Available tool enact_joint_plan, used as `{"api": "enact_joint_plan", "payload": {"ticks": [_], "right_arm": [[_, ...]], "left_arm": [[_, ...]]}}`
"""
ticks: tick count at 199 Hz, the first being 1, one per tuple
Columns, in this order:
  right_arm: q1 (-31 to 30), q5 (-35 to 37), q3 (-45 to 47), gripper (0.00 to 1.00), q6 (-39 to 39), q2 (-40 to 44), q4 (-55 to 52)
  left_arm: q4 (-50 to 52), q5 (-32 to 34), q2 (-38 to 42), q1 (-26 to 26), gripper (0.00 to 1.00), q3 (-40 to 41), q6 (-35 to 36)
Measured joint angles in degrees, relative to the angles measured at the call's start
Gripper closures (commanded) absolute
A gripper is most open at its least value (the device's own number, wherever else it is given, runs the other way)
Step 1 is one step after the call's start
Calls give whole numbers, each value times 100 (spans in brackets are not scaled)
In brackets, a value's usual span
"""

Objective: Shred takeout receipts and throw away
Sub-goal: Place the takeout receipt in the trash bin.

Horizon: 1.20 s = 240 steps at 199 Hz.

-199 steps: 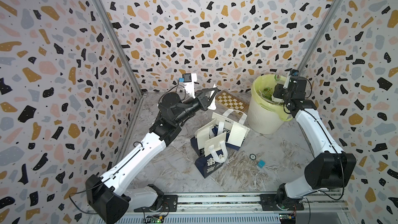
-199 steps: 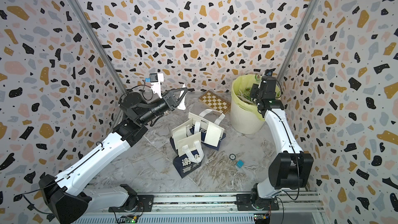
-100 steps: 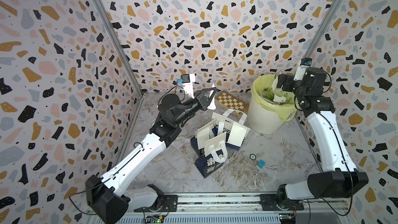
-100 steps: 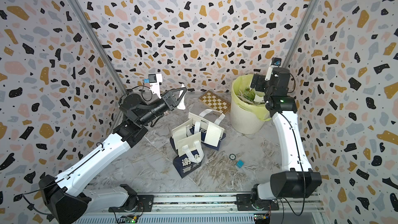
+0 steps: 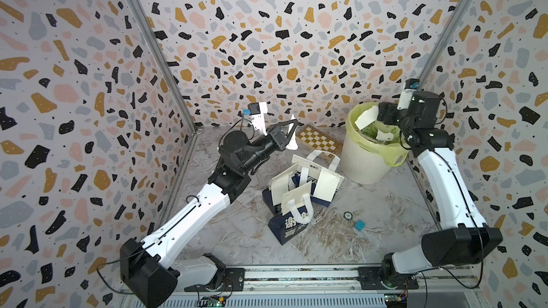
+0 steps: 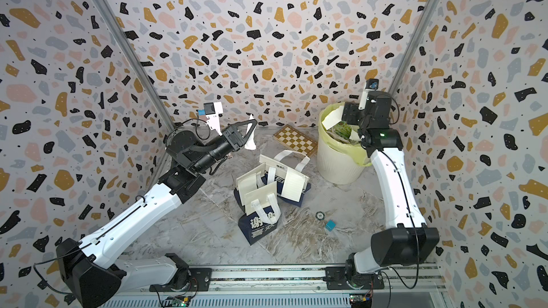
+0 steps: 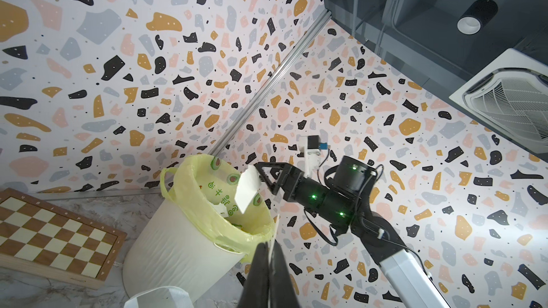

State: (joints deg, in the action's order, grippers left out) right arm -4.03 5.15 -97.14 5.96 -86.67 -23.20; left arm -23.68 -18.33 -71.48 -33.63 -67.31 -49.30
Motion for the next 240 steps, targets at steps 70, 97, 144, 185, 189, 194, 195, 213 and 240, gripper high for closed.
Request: {"api": "enact_joint_plan", "payload": {"ticks": [70, 97, 144, 185, 189, 194, 195, 213, 240], "right_arm": [[-490, 595, 133, 13, -675, -592, -382], [-229, 586, -9, 13, -651, -595, -452], [-883, -195, -575, 15, -570, -107, -614], [-1191, -2706, -101, 23, 883, 1137, -17], [-1279, -2935, 9, 23, 1073, 1244, 109], [-1443, -3189, 153, 24, 1320, 1366, 291], [-1462, -3222, 168, 24, 1353, 1377, 313], [-2170, -3873, 479, 25, 2035, 1504, 754], [-3005, -4256, 691, 28, 2616, 1272, 1086]], "left_arm": [[11, 85, 17, 0, 100, 55, 11], [28, 85, 22, 0, 100, 57, 11], [17, 94, 22, 0, 100, 59, -4], [-247, 192, -39, 0, 100, 57, -256], [-278, 208, -50, 0, 100, 59, -286], [-326, 232, -66, 0, 100, 59, -315], [-332, 234, -66, 0, 100, 59, -321], [-481, 308, -116, 0, 100, 59, -452], [-647, 415, -136, 0, 100, 103, -605]]}}
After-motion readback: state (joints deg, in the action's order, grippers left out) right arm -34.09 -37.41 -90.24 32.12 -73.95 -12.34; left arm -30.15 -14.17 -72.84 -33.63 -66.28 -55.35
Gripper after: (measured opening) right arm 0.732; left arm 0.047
